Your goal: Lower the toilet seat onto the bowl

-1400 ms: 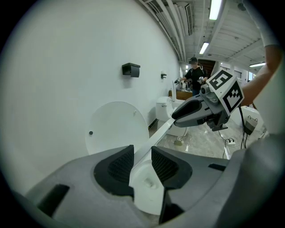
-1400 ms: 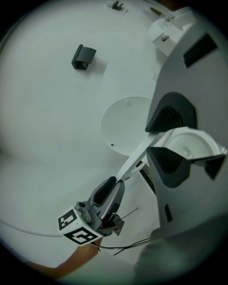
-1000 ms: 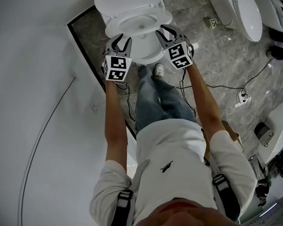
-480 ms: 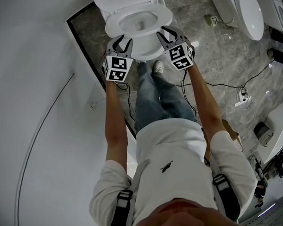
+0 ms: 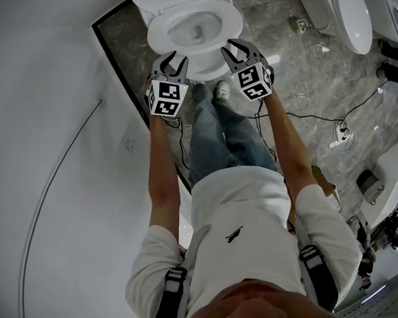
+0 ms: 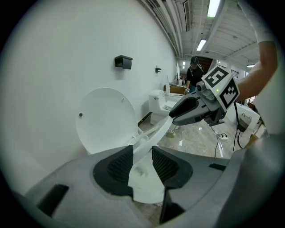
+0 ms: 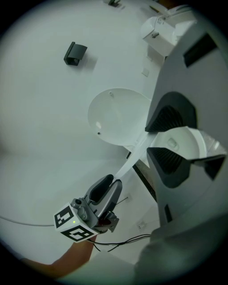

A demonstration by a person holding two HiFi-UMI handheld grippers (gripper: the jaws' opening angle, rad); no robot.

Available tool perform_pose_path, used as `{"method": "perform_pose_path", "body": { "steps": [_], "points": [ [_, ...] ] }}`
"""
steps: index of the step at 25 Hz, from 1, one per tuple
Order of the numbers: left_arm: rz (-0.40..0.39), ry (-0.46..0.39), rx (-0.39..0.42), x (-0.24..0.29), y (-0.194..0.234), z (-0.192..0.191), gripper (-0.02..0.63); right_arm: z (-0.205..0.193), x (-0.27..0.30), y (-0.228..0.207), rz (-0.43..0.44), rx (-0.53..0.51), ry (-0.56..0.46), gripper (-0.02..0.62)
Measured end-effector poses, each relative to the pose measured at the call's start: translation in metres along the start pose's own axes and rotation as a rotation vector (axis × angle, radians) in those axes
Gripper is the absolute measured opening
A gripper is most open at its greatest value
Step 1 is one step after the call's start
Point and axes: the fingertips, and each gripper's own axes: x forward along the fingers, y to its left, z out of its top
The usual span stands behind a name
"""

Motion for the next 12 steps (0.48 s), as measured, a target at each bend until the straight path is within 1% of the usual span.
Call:
{"method": "perform_pose_path", "body": {
  "steps": [12],
  "points": [
    [-0.028,0.024,-0.011,0.001,-0.021,-0.023,0.130,-0.026,-0.004,0.017,0.030,-0.012,0.046,0.110]
  ]
}}
